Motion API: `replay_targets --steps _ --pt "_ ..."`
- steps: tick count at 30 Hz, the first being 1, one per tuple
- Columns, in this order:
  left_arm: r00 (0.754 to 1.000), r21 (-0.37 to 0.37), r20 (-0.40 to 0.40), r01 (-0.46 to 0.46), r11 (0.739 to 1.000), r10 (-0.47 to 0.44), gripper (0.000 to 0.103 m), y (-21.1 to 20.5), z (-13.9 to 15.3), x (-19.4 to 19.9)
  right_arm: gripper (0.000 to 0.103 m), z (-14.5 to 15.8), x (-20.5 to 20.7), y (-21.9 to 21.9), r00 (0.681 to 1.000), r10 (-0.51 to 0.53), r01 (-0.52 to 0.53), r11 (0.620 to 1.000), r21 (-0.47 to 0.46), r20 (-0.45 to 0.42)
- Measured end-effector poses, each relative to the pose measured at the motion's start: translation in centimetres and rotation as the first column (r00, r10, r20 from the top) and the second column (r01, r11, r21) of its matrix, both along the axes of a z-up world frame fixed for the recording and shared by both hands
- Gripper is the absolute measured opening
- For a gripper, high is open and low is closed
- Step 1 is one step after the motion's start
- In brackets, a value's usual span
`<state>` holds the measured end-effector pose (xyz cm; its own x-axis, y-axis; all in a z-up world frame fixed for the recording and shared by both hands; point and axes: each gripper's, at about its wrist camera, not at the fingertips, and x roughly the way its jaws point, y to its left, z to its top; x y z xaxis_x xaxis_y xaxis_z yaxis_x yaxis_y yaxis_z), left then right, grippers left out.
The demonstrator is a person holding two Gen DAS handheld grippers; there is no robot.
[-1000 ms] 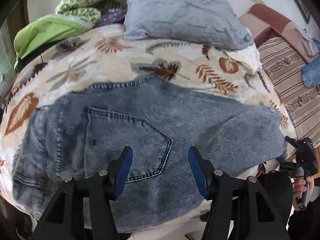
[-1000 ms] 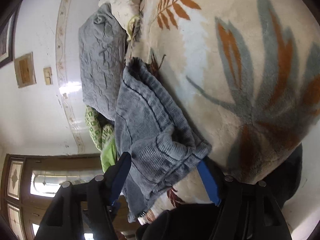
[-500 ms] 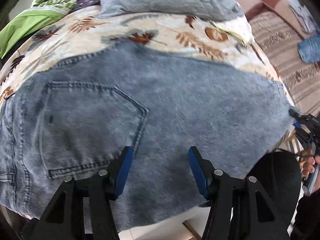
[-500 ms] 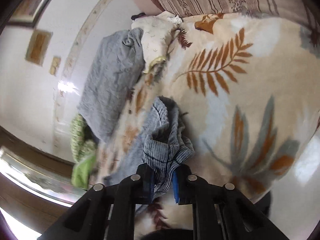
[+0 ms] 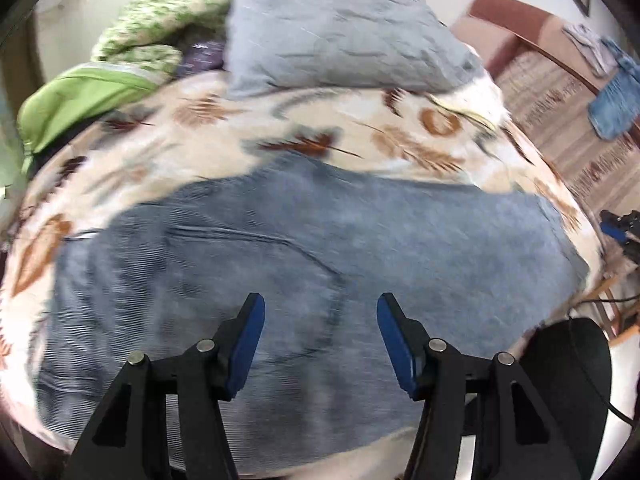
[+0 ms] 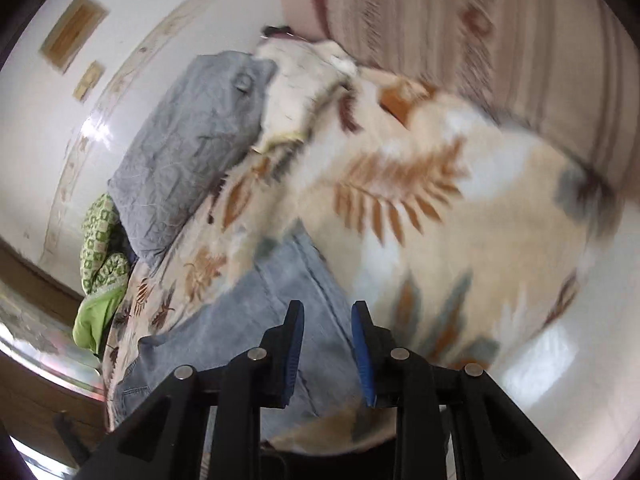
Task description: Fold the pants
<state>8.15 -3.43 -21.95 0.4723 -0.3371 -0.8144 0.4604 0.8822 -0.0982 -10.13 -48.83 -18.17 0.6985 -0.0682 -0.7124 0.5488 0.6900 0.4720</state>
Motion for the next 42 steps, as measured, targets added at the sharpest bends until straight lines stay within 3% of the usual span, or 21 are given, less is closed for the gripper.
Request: replay_targets --steps 3,8,12,16,19,21,23,28,31,35,40,42 --pt "0.996 0.032 -0.01 -0.088 0.996 0.088 0.059 2.4 -0.5 1.5 0.027 0.0 4.4 1.7 0.994 0.088 -0.09 0.996 -0.029 -0.069" --pt "0.96 0.021 -0.08 -0.267 0.964 0.268 0.059 6.8 -1.8 3.7 0.027 -4.8 10.7 3.7 0.952 0.191 -0.182 0.981 0.061 -0.238" --pt "0.943 0.052 -0.077 -0.32 0.946 0.323 0.059 7.9 -2.9 5.1 0.027 -8.0 14.1 4.4 0.909 0.212 -0.204 0.977 0.06 -0.359" --pt "0.939 0.073 -0.053 -0.337 0.939 0.341 0.061 8.3 -4.4 7.0 0.027 -8.1 15.3 3.0 0.925 0.155 -0.138 0.988 0.073 -0.347" --pt "0.935 0.081 -0.059 -0.344 0.935 0.349 0.065 8.5 -5.1 8.4 0.029 -6.8 16.5 4.3 0.928 0.179 -0.166 0.984 0.067 -0.327" --pt "0.935 0.074 -0.051 -0.346 0.935 0.35 0.066 8.5 -5.2 8.9 0.029 -5.3 18.1 7.1 0.919 0.285 -0.278 0.958 0.066 -0.271" --pt "0.936 0.074 -0.05 -0.344 0.936 0.348 0.066 8.4 -5.4 9.3 0.029 -4.5 20.2 10.4 0.887 0.396 -0.387 0.918 0.083 -0.239" --pt "0.935 0.008 -0.062 -0.348 0.937 0.348 0.067 9.3 -5.1 9.2 0.03 -4.2 25.6 20.3 0.755 0.632 -0.62 0.775 0.122 -0.177" --pt "0.939 -0.088 -0.071 -0.342 0.936 0.336 0.067 10.8 -4.1 8.8 0.03 -4.9 27.7 25.2 0.679 0.708 -0.707 0.702 0.089 -0.194" --pt "0.961 -0.094 -0.032 -0.276 0.957 0.274 0.067 12.3 -3.4 7.4 0.03 -6.2 28.6 28.6 0.616 0.751 -0.758 0.647 0.082 -0.237" --pt "0.975 -0.038 0.072 -0.209 0.977 0.211 0.067 13.8 -2.7 5.2 0.03 -8.5 30.0 30.9 0.605 0.732 -0.759 0.649 0.051 -0.314" --pt "0.977 -0.044 0.078 -0.196 0.98 0.199 0.067 14.4 -2.7 4.9 0.03 -9.0 30.6 31.2 0.635 0.699 -0.738 0.675 0.01 -0.33"
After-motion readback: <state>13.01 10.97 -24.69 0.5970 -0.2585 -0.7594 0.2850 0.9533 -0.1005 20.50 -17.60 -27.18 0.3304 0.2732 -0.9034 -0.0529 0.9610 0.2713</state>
